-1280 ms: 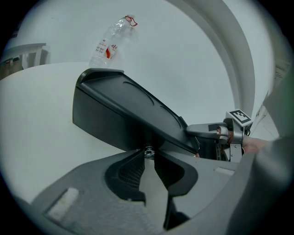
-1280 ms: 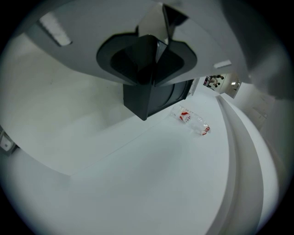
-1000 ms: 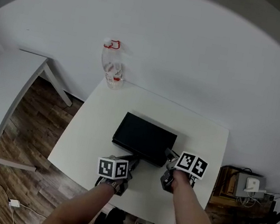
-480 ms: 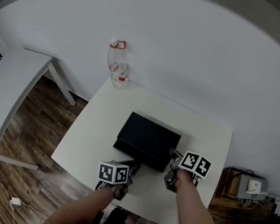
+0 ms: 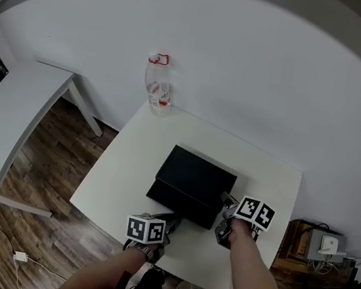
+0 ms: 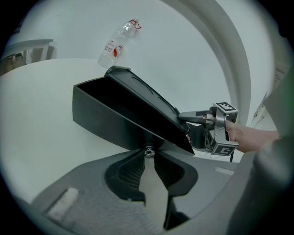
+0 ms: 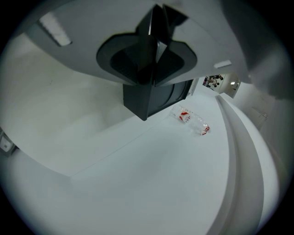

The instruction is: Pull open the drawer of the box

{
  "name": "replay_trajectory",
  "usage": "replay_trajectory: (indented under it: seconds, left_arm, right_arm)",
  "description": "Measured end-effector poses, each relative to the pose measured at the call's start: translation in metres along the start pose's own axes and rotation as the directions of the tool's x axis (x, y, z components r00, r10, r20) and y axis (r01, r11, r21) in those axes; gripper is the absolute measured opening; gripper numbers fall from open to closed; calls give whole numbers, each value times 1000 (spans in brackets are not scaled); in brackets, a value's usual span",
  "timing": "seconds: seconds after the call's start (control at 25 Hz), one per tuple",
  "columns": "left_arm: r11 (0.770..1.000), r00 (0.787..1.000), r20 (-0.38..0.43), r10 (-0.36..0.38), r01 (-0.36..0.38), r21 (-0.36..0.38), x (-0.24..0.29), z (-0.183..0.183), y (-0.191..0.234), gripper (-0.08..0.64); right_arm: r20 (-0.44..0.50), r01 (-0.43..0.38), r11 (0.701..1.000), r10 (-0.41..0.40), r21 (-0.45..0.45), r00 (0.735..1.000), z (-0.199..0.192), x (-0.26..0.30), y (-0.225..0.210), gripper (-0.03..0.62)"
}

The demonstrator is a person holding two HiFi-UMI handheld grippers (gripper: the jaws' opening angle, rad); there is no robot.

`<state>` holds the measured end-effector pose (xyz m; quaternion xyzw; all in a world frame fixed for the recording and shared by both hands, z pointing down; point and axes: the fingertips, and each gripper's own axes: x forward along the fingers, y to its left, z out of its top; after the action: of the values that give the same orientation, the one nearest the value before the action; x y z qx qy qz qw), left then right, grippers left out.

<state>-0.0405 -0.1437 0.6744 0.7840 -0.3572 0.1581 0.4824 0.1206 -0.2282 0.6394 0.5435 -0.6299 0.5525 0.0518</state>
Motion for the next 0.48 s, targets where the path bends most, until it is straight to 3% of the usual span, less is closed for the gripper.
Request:
replay_trajectory:
  seconds: [0.48]
  left_arm:
    - [1000,1000,1,3,-3,-21,-12,-14,0,69]
  right_arm:
    - [-1,3,1000,-3,-10,1000,1,0,1,123]
